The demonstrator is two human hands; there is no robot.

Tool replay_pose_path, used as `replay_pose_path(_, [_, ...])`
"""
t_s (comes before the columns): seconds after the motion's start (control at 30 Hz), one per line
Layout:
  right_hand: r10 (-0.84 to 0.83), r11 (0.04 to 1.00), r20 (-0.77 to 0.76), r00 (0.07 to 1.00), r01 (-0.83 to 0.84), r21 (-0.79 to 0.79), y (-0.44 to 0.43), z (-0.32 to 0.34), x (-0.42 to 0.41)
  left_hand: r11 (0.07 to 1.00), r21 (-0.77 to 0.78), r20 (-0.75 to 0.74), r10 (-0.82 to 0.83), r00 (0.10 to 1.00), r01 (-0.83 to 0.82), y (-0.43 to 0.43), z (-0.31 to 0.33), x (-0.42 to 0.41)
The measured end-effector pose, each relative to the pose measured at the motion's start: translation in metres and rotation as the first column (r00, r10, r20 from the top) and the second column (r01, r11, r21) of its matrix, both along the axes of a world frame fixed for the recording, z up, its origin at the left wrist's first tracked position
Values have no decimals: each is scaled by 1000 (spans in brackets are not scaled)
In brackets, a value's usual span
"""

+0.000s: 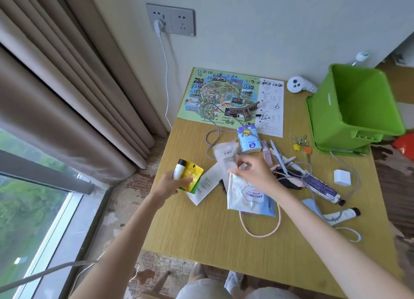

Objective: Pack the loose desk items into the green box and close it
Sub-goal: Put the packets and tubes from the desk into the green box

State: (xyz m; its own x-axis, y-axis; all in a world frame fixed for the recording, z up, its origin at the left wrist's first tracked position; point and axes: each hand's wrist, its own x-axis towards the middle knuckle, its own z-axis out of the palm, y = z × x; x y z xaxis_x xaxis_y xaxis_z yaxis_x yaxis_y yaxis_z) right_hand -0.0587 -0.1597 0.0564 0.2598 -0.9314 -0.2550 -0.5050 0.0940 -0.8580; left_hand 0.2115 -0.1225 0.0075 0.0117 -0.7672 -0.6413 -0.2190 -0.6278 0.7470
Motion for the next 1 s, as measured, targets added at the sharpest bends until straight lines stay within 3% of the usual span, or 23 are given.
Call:
replay_pose_path(0.1, [-248,964,209,946,219,150,-2,0,-10,999,-24,31,-21,999,21,-8,-5,-25])
replay_pose_path(0.2, [-373,924,321,871,317,213,1,1,-26,991,-65,218,-101,971,118,-15,-13,-48])
replay_pose_path(0.3, [-467,880,338,817,393,266,8,-4,-45,953,23,522,-268,809,302,-19,-18,-66])
replay_pose_path(0.4, [-539,837,306,785,460,295,17,-14,-61,920,122,689,-349,635,374,-17,-20,-79])
replay_pose_path(0.57, [-571,810,230,788,497,310,34,-34,-79,944,152,736,-305,605,291,-19,-24,-91])
replay_pose_path(0.73, [-559,817,160,814,508,273,42,-52,-80,922,177,771,-347,535,343,-19,-19,-89])
replay_pose_path(1.0, [-478,875,106,872,462,142,40,-56,-68,921,194,753,-361,551,338,-1,4,-60])
